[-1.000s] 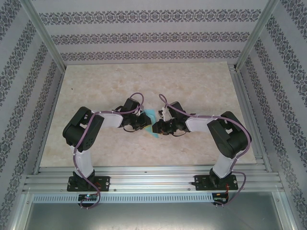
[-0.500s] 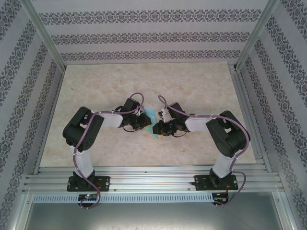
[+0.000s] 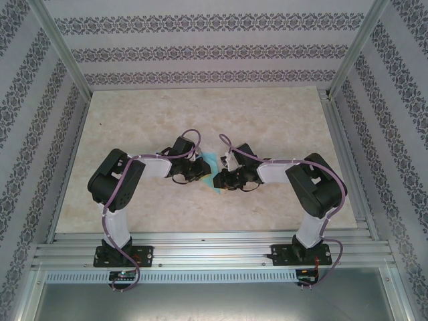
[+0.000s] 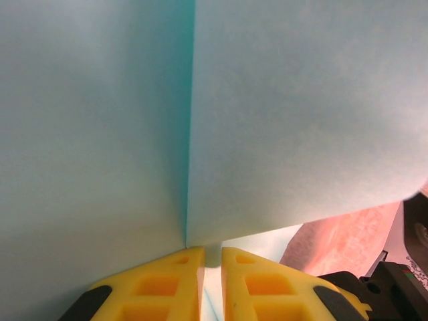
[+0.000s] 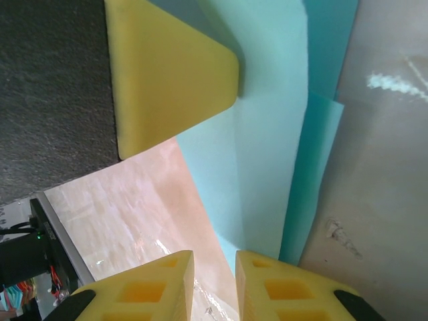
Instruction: Fold a paper plane with a square sheet of paper (fold left side to right side)
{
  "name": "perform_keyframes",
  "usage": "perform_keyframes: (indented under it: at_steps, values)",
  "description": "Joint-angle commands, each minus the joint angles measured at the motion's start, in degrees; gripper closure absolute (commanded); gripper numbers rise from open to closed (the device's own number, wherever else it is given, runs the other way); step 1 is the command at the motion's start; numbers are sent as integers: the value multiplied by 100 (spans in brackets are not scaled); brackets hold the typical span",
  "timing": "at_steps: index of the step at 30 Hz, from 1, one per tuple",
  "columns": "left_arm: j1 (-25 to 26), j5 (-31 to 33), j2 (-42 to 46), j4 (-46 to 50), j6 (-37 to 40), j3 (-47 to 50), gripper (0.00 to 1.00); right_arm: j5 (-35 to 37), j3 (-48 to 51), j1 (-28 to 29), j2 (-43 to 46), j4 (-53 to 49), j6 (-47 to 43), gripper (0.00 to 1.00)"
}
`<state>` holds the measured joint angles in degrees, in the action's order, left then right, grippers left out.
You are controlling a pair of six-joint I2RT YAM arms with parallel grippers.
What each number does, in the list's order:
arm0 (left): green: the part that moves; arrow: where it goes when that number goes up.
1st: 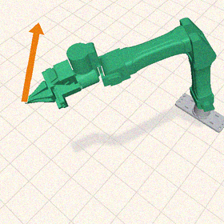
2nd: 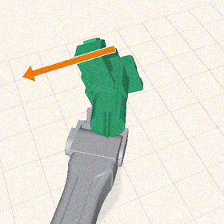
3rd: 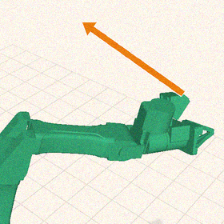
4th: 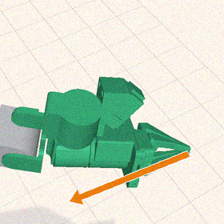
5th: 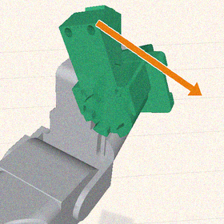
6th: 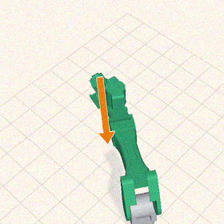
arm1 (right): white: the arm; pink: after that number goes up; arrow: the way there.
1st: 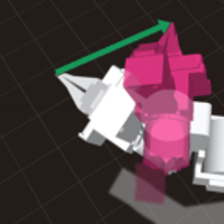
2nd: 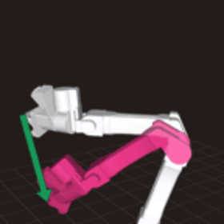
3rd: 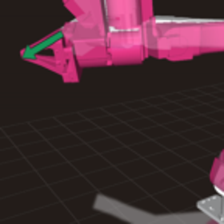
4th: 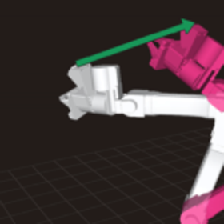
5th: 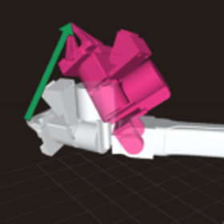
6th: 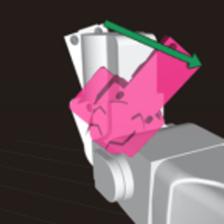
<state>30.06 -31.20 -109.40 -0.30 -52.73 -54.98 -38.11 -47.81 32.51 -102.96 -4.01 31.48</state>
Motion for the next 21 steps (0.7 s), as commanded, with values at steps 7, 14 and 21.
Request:
perform_keyframes:
  at_steps: [7, 14, 21]
  values:
    - [73, 555, -450, 544, 237, 100, 83, 253, -140, 9, -240, -401, -279, 77]
    - [32, 515, -315, 707, 359, -12, 83, 445, -185, -4, -461, -820, -296, 79]
    - [-153, 206, 346, 688, 435, -127, 79, 672, -189, -69, -624, -1212, -292, 83]
